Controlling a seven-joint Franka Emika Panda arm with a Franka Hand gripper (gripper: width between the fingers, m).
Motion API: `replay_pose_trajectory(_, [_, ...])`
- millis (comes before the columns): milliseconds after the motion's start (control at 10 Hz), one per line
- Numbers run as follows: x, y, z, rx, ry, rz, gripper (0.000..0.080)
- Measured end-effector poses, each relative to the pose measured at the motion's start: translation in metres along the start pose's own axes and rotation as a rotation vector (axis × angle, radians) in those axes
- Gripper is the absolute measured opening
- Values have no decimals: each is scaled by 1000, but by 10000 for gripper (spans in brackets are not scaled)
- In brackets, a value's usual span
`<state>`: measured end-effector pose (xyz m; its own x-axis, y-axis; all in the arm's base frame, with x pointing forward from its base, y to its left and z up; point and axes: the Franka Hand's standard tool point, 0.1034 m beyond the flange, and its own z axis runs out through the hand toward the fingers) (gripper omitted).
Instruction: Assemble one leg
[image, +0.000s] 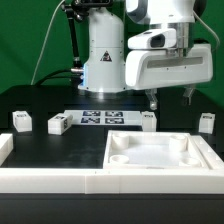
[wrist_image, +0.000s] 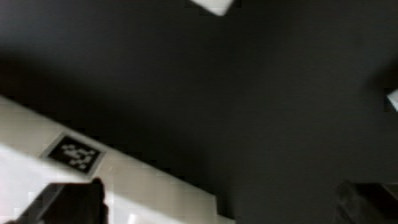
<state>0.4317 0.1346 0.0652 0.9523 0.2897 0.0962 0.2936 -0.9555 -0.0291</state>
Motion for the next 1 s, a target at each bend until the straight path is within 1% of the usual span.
replay_pose_trajectory(200, [0, -24, 4, 17, -7, 217, 648])
replay_pose_trajectory(400, [3, -43, 6, 33, -12, 395, 648])
replay_pose_trajectory(500, [3, -48, 7, 43, -16, 508, 648])
replay_pose_trajectory(600, [3, -48, 7, 47, -18, 535, 648])
replay_pose_trajectory(900, [1, -52, 8, 61, -32, 789, 648])
replay_pose_trajectory(1000, [-4, -62, 11, 67, -21, 887, 648])
